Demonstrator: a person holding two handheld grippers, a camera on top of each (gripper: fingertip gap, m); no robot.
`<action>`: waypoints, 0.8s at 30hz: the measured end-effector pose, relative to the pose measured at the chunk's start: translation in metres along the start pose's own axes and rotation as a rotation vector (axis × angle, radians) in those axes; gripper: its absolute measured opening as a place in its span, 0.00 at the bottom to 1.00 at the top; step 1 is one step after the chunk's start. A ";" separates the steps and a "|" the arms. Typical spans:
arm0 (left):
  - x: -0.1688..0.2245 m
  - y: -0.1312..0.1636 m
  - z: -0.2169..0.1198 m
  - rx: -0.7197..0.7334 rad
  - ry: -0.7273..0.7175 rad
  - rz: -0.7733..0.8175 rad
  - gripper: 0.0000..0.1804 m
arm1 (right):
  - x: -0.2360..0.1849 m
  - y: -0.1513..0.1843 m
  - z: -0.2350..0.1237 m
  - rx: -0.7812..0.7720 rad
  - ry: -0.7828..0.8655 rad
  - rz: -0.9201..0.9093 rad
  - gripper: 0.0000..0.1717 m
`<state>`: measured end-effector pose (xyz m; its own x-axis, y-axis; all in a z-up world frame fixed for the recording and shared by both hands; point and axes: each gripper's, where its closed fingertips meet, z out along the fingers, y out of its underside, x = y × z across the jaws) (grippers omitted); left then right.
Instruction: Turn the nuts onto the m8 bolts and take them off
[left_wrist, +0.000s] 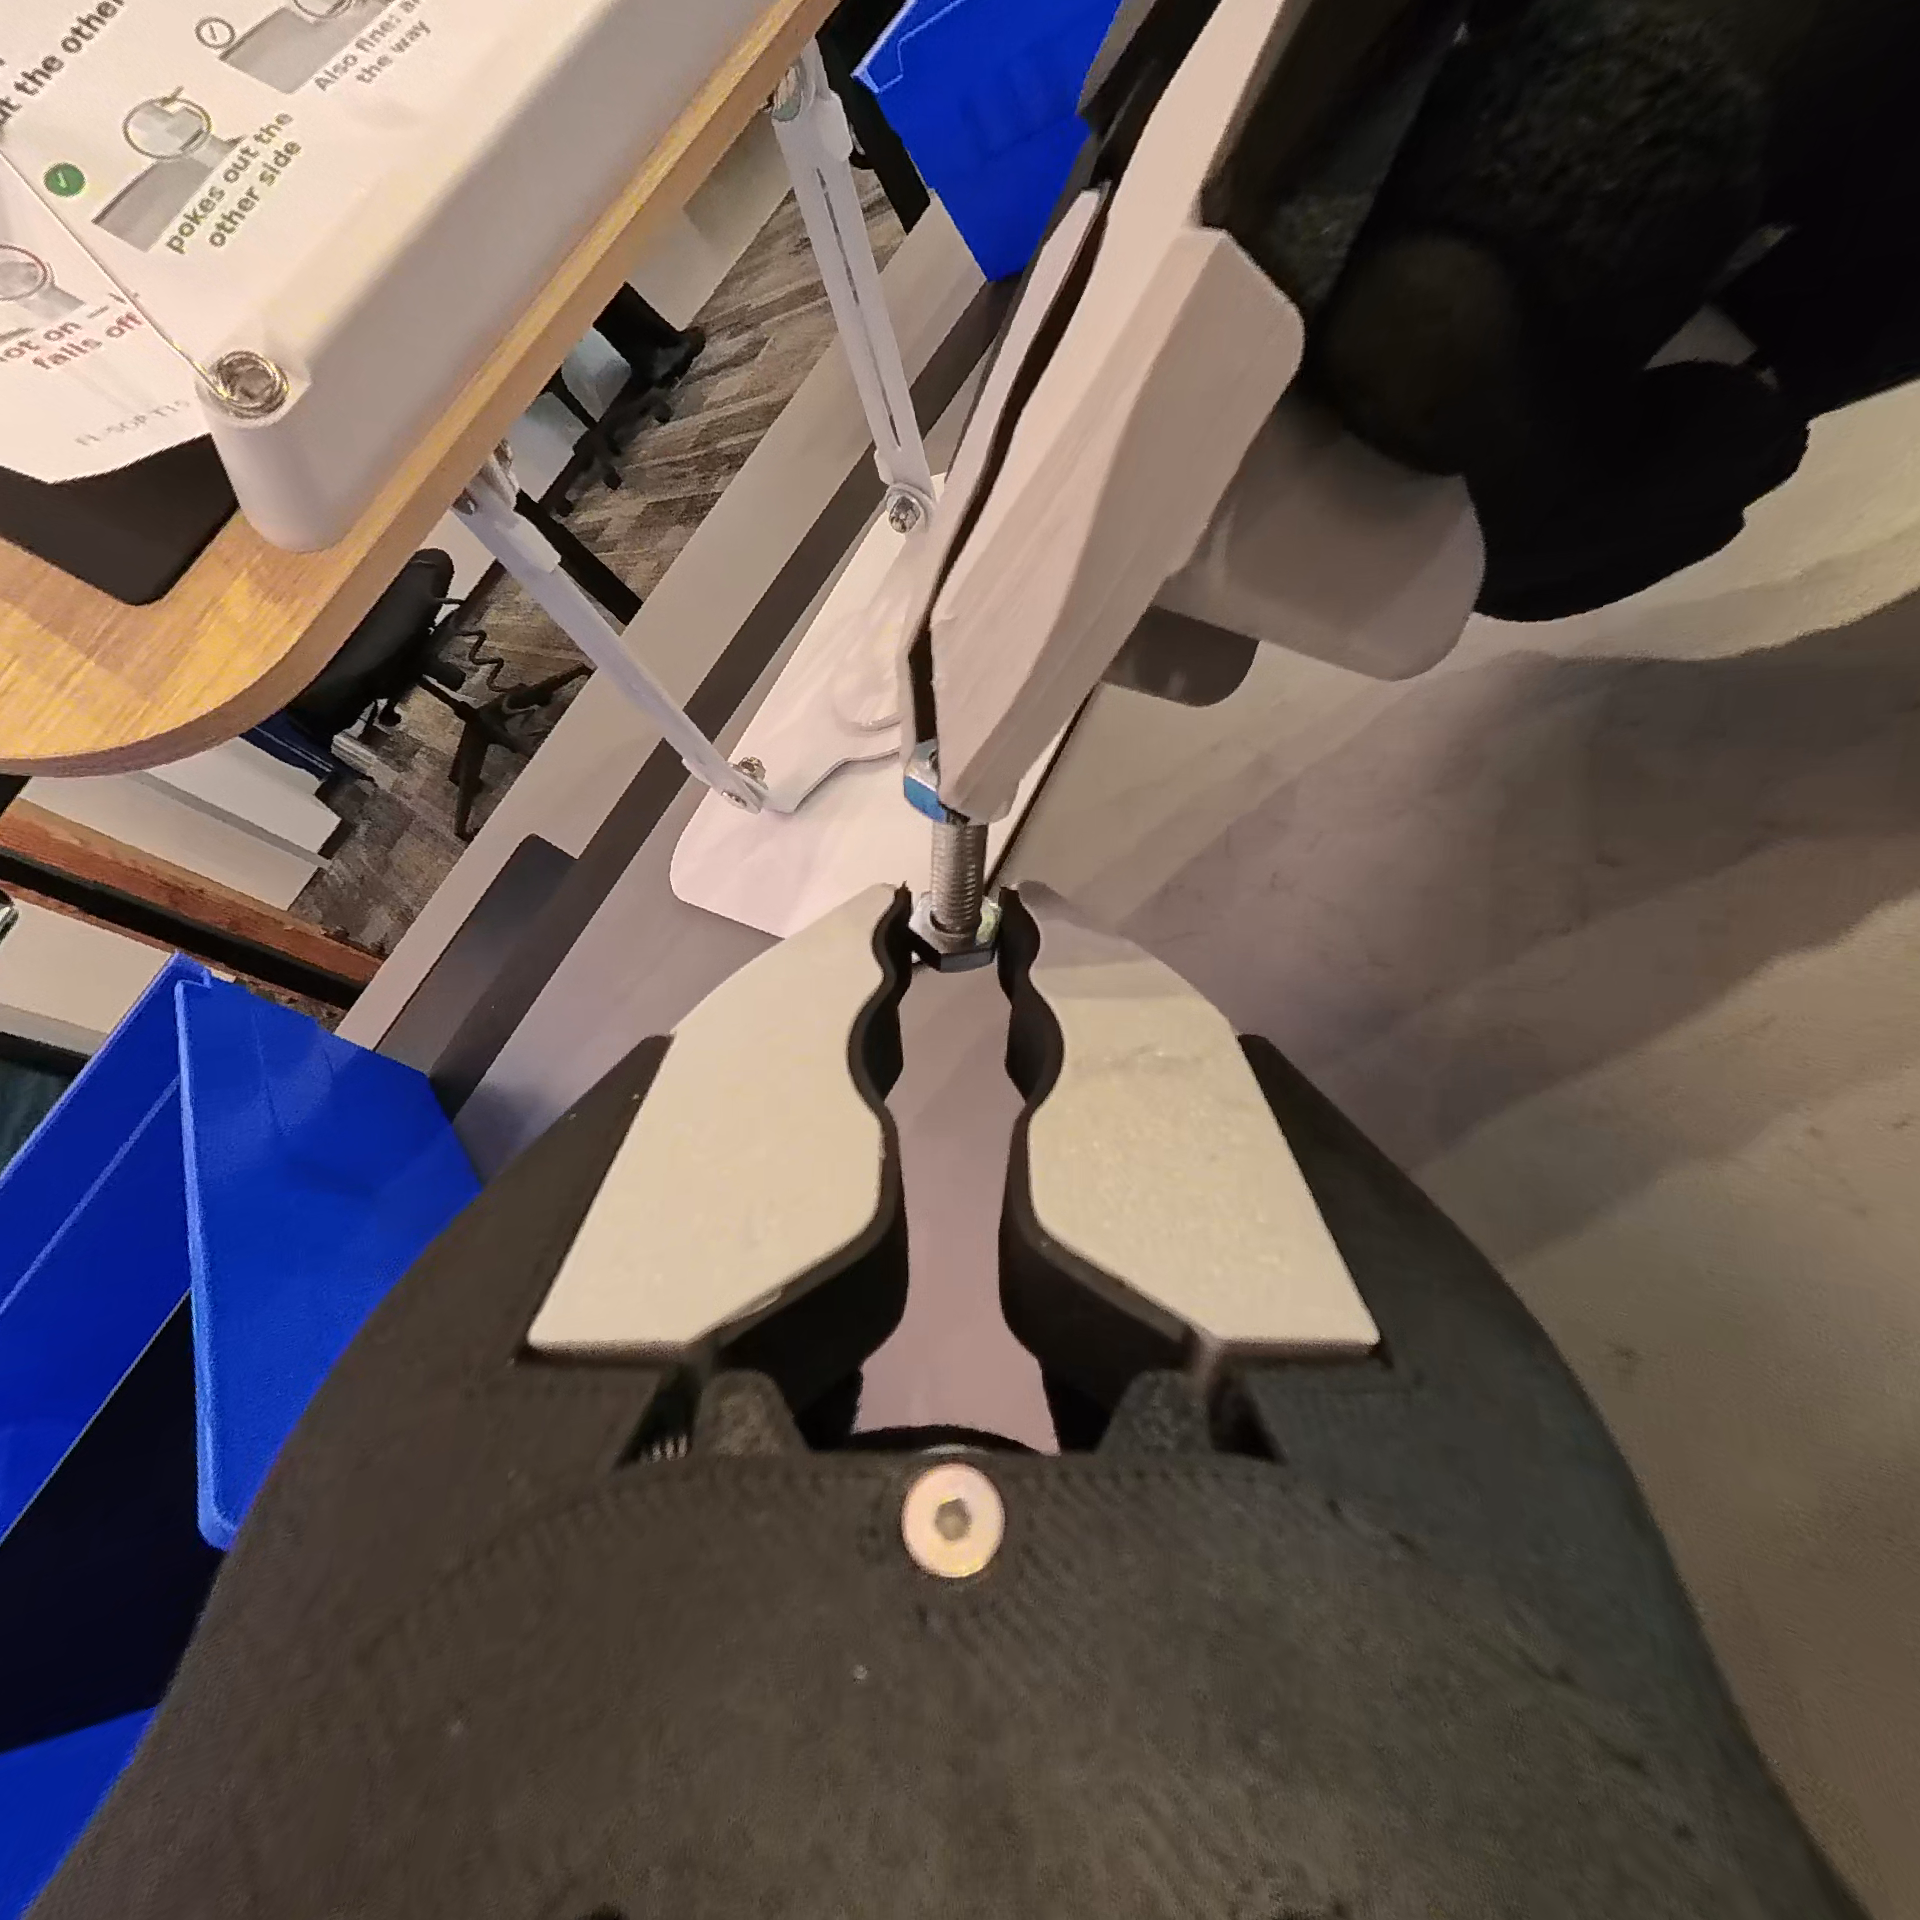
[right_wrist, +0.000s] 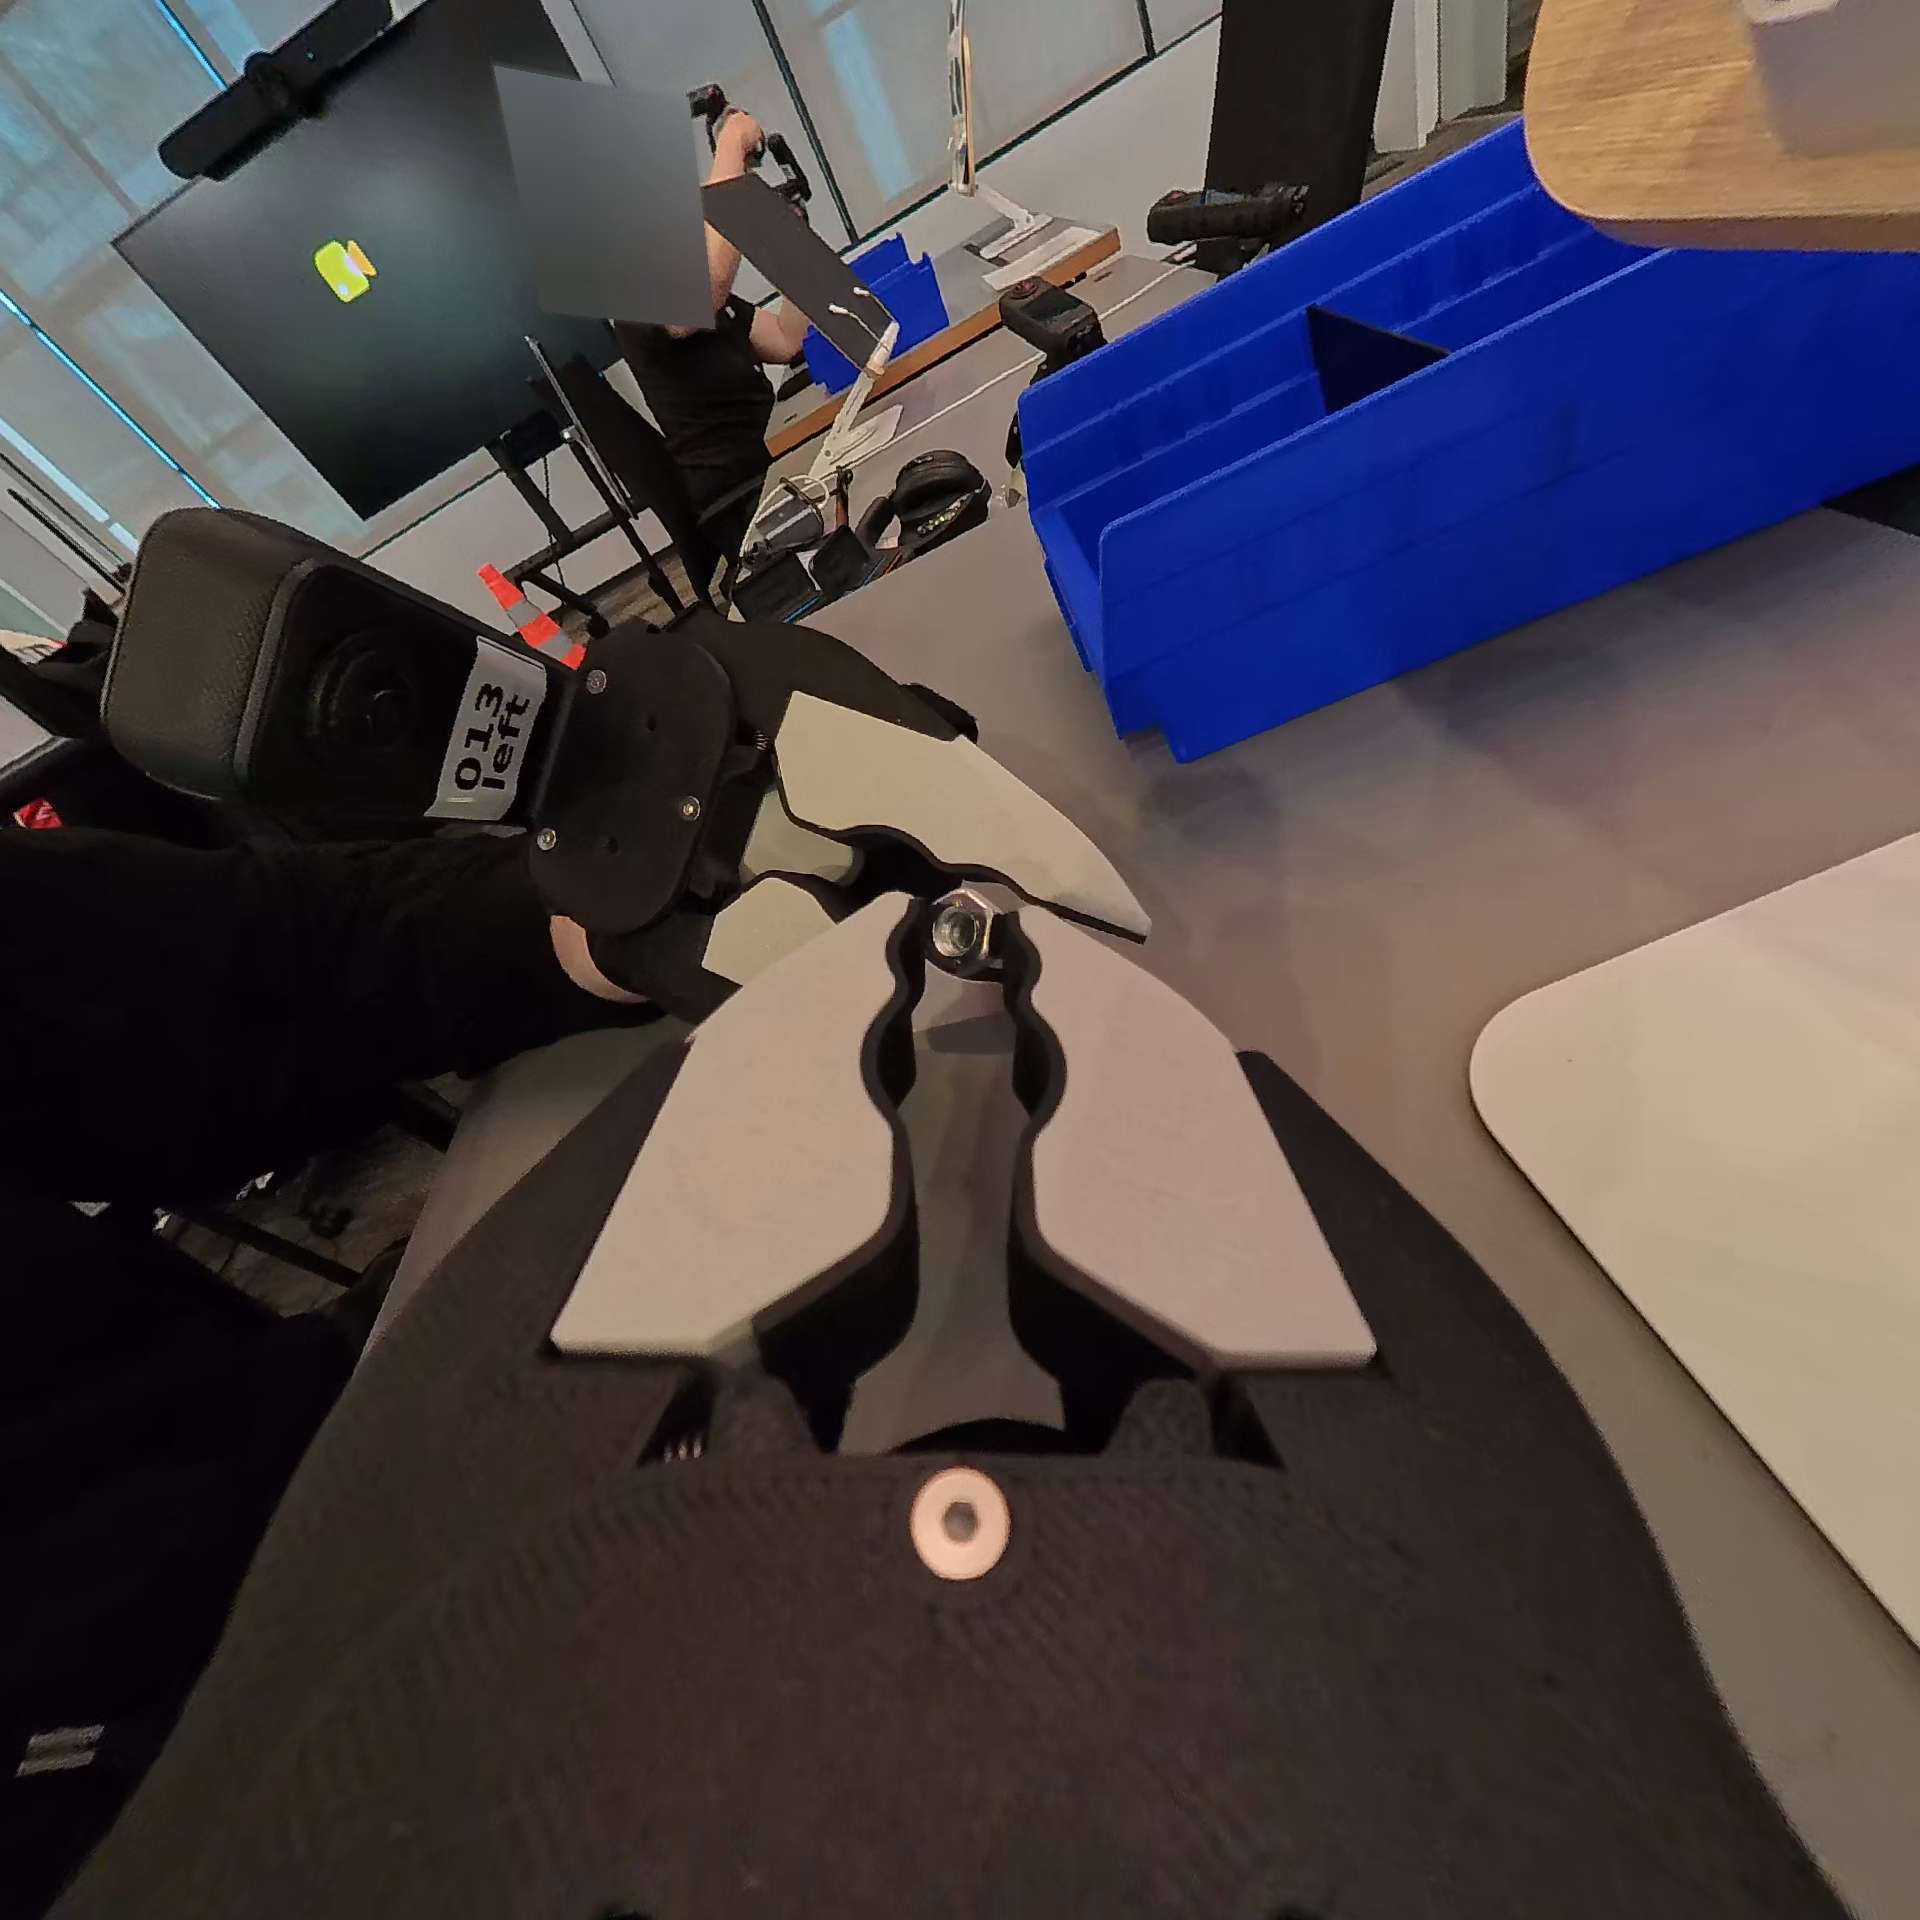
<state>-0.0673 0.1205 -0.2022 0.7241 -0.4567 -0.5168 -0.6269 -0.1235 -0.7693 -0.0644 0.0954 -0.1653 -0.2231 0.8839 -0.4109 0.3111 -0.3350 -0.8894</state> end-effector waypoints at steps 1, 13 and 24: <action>0.000 0.000 0.000 0.000 0.002 -0.001 0.09 | 0.000 0.000 0.000 -0.006 0.001 -0.002 0.08; -0.014 0.001 0.000 0.023 -0.028 -0.052 0.09 | 0.006 -0.011 0.007 -0.012 -0.016 -0.027 0.08; -0.022 0.001 0.006 0.024 -0.059 0.025 0.09 | 0.012 -0.014 0.007 -0.025 -0.052 -0.043 0.08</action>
<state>-0.0823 0.1351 -0.1941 0.7247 -0.4068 -0.5562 -0.6380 -0.0913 -0.7646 -0.0778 0.1089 -0.1594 -0.2840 0.8790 -0.3830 0.3228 -0.2885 -0.9014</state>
